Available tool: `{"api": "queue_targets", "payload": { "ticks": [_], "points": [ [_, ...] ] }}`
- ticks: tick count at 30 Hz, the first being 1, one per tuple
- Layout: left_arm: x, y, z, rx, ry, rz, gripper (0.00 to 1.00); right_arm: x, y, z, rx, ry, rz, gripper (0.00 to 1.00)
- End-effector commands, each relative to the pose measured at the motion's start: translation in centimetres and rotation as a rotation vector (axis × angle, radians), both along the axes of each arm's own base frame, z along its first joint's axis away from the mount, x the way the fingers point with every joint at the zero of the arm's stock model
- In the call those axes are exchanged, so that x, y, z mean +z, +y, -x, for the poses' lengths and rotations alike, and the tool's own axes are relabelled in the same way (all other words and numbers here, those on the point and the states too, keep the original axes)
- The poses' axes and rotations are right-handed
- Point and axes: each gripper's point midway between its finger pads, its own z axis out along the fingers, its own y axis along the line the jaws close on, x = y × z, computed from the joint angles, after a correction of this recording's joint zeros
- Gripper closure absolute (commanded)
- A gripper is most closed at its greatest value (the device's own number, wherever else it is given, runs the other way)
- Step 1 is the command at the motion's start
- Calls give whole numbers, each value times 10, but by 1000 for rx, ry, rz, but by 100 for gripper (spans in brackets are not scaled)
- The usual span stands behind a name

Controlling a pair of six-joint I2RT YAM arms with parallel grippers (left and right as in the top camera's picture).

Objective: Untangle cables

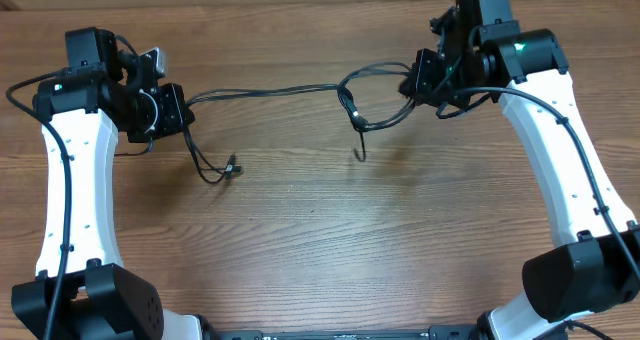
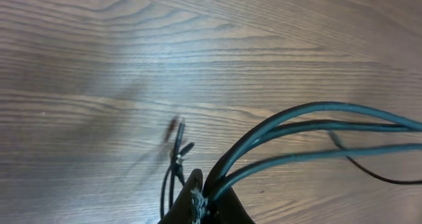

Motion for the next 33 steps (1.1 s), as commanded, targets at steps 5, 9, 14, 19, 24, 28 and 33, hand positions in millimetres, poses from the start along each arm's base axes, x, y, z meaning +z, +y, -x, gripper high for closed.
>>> {"api": "queue_targets", "payload": {
  "ticks": [5,9,14,19,24,28,33],
  "points": [
    [-3,62,8,192,53,-219,96,-7,-84,-5,-359,3,327,96],
    [-7,73,17,245,100,-273,96,-7,-93,-5,-421,2,355,96],
    [-9,87,26,327,143,-333,96,-7,-94,-4,-427,4,360,96],
    [-6,36,15,79,74,-180,96,34,31,3,286,-168,-152,96],
    [-1,-5,11,-138,10,-122,77,78,56,10,385,-239,-327,96],
    [1,-36,11,-279,-23,-120,23,105,58,6,345,-270,-355,96],
    [16,-97,12,-504,-135,14,18,118,69,14,374,-266,-412,96]
  ]
}}
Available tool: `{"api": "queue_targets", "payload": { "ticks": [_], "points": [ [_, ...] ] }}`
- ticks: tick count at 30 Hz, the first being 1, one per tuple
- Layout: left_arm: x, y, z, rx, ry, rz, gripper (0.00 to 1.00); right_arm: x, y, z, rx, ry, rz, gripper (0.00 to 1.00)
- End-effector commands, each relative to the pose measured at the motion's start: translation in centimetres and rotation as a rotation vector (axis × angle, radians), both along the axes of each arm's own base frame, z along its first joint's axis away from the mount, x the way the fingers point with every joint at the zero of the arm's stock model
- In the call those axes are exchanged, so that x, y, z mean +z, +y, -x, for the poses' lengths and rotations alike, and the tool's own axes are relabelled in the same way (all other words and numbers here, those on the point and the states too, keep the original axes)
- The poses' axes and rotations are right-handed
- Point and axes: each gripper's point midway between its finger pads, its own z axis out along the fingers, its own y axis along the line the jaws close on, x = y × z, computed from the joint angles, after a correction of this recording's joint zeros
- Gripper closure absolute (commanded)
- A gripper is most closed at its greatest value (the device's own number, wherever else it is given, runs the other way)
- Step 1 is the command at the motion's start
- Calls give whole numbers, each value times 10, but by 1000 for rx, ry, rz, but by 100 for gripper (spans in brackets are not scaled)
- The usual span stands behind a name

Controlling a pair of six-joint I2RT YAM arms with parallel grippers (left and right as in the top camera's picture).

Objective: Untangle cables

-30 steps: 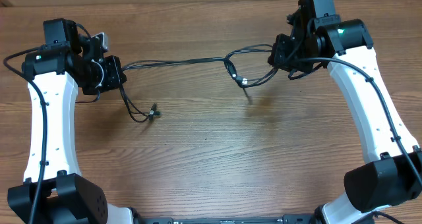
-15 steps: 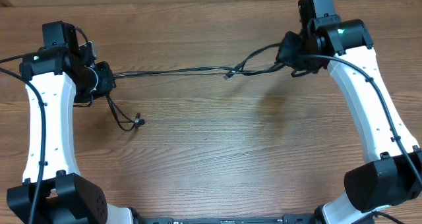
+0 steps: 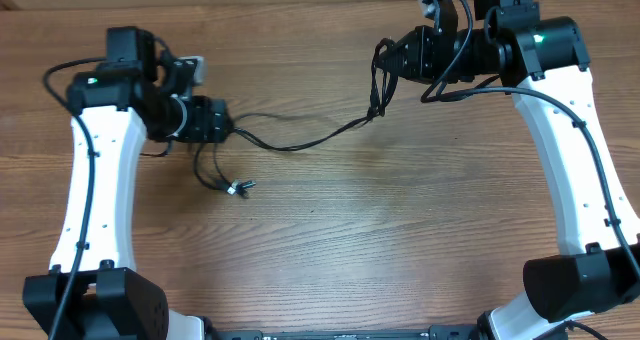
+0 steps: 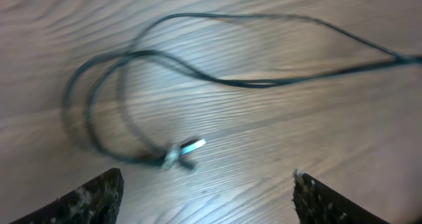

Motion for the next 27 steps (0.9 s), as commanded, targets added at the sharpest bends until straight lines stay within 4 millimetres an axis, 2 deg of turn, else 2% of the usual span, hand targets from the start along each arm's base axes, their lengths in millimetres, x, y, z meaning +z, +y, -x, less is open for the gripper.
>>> {"api": "queue_targets", "payload": {
  "ticks": [1,2,5,9,18,27],
  "points": [
    [26,-53,-3,-213,-114,162,18,30,13,15,63,-31,-89,96],
    [40,-75,-4,-249,-146,280,19,31,15,17,80,-30,-101,96],
    [74,-111,-4,-366,-237,496,22,38,21,25,147,-58,-140,96],
    [98,-137,-6,-472,-331,610,25,39,23,27,159,-50,-154,96],
    [92,-191,-28,-506,-342,665,32,60,34,44,288,-89,-274,96],
    [66,-211,-61,-374,-344,567,32,69,38,52,339,-97,-328,96]
  ]
}}
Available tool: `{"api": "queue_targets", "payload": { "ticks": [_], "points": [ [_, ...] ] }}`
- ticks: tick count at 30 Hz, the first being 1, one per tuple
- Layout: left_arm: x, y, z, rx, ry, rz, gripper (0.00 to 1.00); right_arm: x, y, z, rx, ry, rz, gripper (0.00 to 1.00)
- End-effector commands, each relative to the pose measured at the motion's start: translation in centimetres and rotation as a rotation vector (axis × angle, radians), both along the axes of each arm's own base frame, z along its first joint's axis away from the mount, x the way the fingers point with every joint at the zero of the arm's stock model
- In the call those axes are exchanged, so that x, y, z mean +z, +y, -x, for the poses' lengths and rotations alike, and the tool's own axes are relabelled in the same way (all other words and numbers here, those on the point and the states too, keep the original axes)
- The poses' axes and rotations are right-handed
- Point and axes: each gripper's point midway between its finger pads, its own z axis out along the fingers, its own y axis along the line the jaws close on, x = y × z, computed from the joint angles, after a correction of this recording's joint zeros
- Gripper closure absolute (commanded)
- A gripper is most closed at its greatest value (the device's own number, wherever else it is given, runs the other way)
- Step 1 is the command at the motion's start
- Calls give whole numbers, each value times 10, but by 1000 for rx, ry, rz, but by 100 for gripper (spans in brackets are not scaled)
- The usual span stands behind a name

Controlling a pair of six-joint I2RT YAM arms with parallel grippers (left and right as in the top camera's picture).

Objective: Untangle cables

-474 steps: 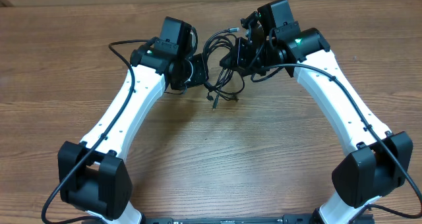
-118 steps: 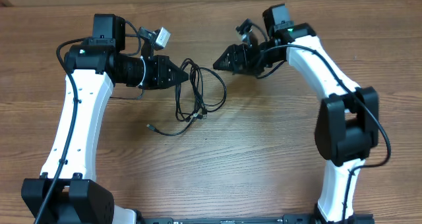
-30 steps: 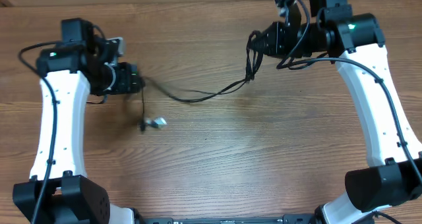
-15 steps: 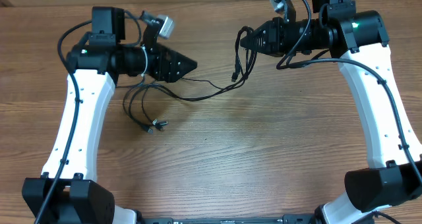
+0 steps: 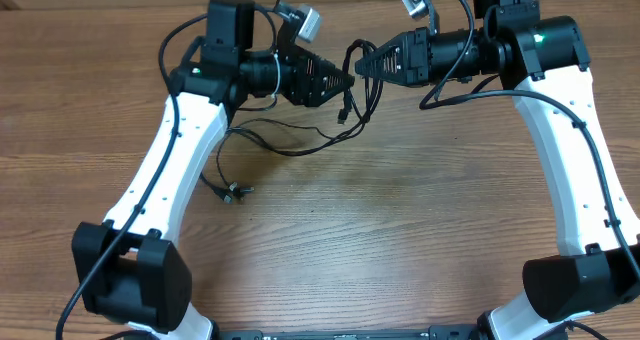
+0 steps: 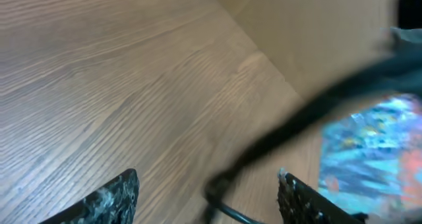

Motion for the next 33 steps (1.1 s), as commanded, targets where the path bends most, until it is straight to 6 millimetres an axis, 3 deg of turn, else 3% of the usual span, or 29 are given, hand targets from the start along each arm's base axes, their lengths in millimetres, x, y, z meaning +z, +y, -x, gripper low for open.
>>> {"api": "queue_targets", "payload": {
  "ticks": [1,3,6,9,11,16,17,18,20,21,23,26,29,33],
  "points": [
    [-11,-7,-16,105,16,-67,33,27,4,13,51,-67,-60,96],
    [-14,-13,-19,125,-12,-96,36,27,4,14,54,-65,-63,96],
    [-10,-23,-22,134,-60,-102,49,27,4,15,57,-61,-67,96],
    [0,-23,-29,158,-70,-64,96,21,2,10,30,-69,-28,96],
    [0,-16,-33,178,-62,-61,96,9,-3,2,-23,-66,43,96],
    [10,18,-41,266,-20,-49,96,-56,-68,-42,-438,28,497,94],
    [12,24,-39,279,-10,-56,96,-72,-102,-53,-612,52,657,88],
    [11,29,-36,286,-3,-74,96,-77,-122,-58,-702,52,744,81],
    [-2,45,-26,317,13,-181,96,-85,-159,-64,-856,46,907,62],
    [-7,52,-23,339,23,-224,96,-87,-165,-65,-875,45,935,55],
    [-13,63,-16,365,39,-289,96,-92,-166,-66,-872,56,953,32],
    [-10,65,-9,360,43,-301,96,-99,-154,-64,-814,89,911,12],
    [7,63,-7,360,0,-266,96,-101,-126,-58,-671,100,812,0],
    [45,64,-13,392,-133,-213,96,-101,-117,-55,-630,116,771,0]
  ]
}}
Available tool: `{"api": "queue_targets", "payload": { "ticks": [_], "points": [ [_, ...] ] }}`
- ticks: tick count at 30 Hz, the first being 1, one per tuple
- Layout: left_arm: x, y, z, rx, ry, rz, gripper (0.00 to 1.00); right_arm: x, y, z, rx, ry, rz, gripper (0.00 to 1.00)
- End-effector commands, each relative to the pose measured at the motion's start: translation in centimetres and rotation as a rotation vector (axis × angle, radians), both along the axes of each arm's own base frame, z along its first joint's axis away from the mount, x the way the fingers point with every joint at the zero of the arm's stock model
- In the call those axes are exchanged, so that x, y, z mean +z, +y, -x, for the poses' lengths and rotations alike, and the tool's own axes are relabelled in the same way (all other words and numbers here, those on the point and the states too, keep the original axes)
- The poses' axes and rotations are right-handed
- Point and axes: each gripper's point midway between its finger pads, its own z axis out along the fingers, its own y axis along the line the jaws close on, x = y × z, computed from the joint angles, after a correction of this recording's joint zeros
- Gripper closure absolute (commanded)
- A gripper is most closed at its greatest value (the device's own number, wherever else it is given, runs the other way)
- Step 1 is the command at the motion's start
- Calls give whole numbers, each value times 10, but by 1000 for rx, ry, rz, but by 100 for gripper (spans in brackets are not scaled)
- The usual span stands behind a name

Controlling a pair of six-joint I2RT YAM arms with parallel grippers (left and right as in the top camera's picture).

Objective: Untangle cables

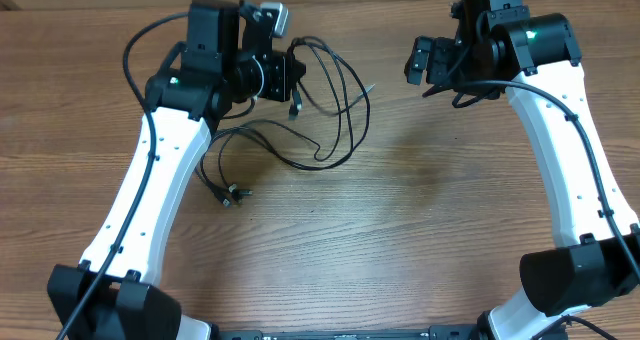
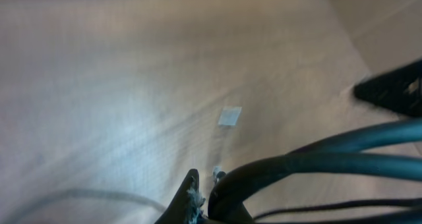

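Observation:
A tangle of thin black cables (image 1: 338, 110) loops over the wooden table at the back, left of centre. My left gripper (image 1: 290, 80) is shut on the bunch at its upper left. In the left wrist view the left gripper (image 2: 201, 204) pinches thick dark strands (image 2: 316, 159) that run off to the right. One strand trails down to plug ends (image 1: 230, 192) lying on the table. My right gripper (image 1: 413, 62) stands open to the right of the loops, apart from them, with nothing between its fingers.
The wooden table (image 1: 400, 240) carries only the cables. The back edge of the table runs just behind both grippers. A small pale scrap (image 2: 229, 116) lies on the wood in the left wrist view.
My left gripper was open beside the right gripper at the cable bunch; now it is shut on the bunch. The right gripper has let go and stands further right. The loops now spread below the left gripper.
Both grippers first held the cables stretched between them across the table. Then the left stood open with its end lying on the wood, while the right held a bunch at the back. The left came up open to that bunch, and now holds it alone.

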Motion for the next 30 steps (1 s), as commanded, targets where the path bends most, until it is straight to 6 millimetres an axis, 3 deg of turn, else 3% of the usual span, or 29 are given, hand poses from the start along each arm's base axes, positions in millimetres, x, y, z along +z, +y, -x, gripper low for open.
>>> {"api": "queue_targets", "payload": {
  "ticks": [1,5,8,11,15,16,17,18,22,30],
  "points": [
    [48,3,0,17,-166,3,96,9,14,1,52,-8,-72,0],
    [51,29,-17,160,-224,-106,96,15,43,10,246,-16,-180,0],
    [38,45,-30,251,-235,-214,96,12,42,8,255,-6,-203,0],
    [17,31,-38,202,-244,-292,96,11,35,6,236,-5,-204,0],
    [-28,-26,-49,55,-265,-364,95,9,11,4,171,17,-205,0],
    [-32,-32,-51,45,-272,-375,92,8,7,4,161,20,-206,0],
    [-43,-43,-53,25,-283,-403,52,8,2,4,142,26,-207,0],
    [-55,-54,-54,15,-289,-441,0,7,-8,3,104,35,-214,0],
    [-65,-65,-53,49,-309,-520,1,12,-30,-2,35,31,-293,0],
    [-25,-52,-22,4,-173,-531,0,14,-54,-5,-18,18,-311,0]
  ]
}}
